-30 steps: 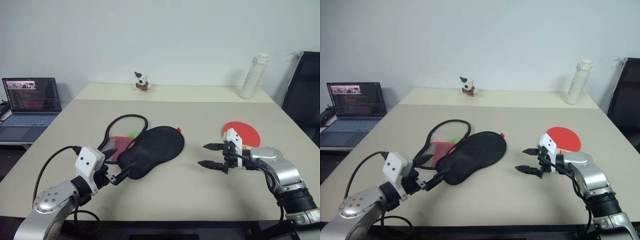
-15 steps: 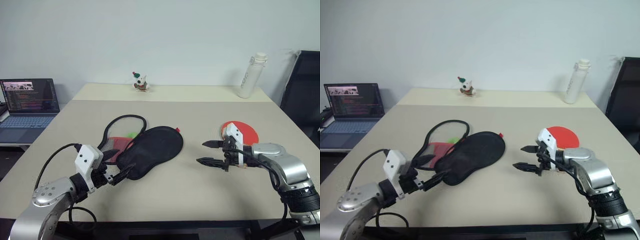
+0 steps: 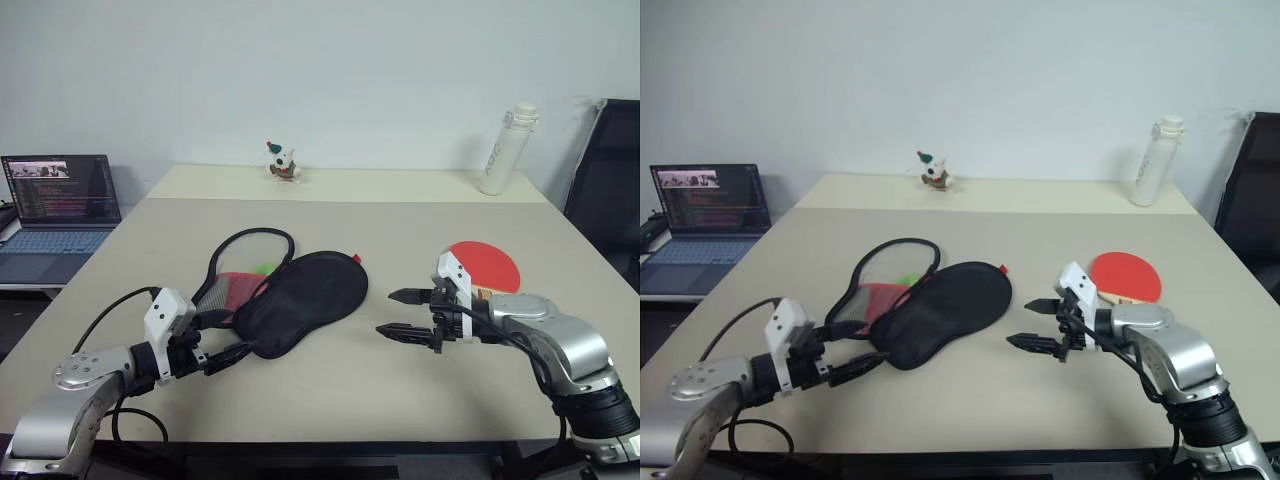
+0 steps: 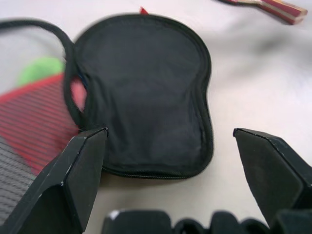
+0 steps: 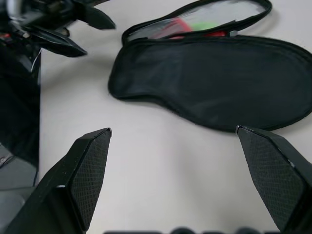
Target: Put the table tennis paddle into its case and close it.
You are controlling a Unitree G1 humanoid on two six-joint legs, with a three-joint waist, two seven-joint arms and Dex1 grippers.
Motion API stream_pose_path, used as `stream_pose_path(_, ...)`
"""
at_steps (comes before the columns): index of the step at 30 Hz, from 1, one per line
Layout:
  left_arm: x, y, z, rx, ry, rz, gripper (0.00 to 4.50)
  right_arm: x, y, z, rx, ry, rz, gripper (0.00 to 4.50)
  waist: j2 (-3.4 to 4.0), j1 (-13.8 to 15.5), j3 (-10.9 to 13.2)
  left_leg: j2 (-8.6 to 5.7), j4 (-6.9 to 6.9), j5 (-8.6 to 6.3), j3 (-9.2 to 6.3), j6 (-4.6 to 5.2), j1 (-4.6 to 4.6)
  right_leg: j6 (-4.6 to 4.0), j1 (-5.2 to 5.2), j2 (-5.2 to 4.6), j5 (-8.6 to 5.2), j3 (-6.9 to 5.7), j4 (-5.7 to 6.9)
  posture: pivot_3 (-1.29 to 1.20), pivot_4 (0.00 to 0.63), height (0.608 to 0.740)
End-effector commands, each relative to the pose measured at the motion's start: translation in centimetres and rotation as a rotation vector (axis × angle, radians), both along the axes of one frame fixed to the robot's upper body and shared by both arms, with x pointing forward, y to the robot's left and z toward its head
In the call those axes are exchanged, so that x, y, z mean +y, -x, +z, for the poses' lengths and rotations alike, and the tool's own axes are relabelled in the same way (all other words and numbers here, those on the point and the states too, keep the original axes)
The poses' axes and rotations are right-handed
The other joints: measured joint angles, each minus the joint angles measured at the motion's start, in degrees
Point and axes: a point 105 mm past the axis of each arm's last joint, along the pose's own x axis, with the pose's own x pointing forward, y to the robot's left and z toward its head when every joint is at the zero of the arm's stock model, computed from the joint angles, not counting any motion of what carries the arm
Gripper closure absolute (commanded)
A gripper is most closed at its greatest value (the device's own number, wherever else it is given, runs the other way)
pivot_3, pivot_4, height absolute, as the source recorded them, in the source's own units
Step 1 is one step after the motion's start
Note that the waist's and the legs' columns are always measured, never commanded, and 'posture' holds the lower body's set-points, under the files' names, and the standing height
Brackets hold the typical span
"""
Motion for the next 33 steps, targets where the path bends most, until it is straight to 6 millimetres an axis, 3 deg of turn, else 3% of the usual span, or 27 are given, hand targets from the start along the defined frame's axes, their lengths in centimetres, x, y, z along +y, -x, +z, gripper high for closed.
stream_pose_path(1,0.4,0.2,-0.4,0.034,-0.006,0.013,0.01,0.1,1.2,2.7,-0.06,-0.023,0.072,0.0,0.0,-0.07,0.0,0.0,0.0,0.0,0.02,0.0,0.0,0.0,-0.03,0.0,0.0,0.03,0.04,0.0,0.15,0.74)
stream_pose_path(8,0.3,0.0,-2.5,0.178,0.046,0.088,0.01,-0.2,2.6,3.1,-0.06,-0.005,0.131,0.0,-0.01,-0.14,0.0,0.0,0.03,0.0,0.07,0.01,0.04,0.0,-0.07,0.0,0.0,0.11,0.18,0.0,0.15,0.74)
stream_pose_path(14,0.1,-0.6,-3.7,0.271,0.132,0.146,0.01,-0.3,2.5,2.7,-0.071,-0.007,0.127,0.0,-0.04,-0.11,-0.03,-0.01,0.1,0.0,0.06,0.01,0.04,0.01,-0.07,0.0,-0.01,0.12,0.29,0.0,0.15,0.74)
stream_pose_path(20,-0.2,-2.0,-3.8,0.282,0.174,0.188,0.01,-0.6,2.2,2.4,-0.081,-0.009,0.109,0.0,-0.06,0.08,-0.04,-0.02,0.18,0.01,0.03,0.01,0.14,0.01,-0.04,0.0,0.0,0.12,0.51,0.0,0.15,0.74)
stream_pose_path(29,-2.4,-3.6,-4.2,0.342,0.195,0.17,0.01,-0.9,1.8,2.3,-0.098,-0.019,0.082,0.0,-0.07,0.67,-0.08,-0.06,0.21,0.04,-0.01,0.04,0.15,0.01,0.0,-0.01,0.0,0.09,0.55,0.0,0.15,0.74)
stream_pose_path(33,-3.3,-4.1,-3.9,0.364,0.219,0.163,0.87,-0.9,1.8,2.4,-0.099,-0.022,0.076,0.0,-0.08,1.1,-0.08,-0.06,0.22,0.04,-0.02,0.04,0.15,0.01,0.0,-0.01,0.0,0.08,0.55,0.0,0.15,0.74)
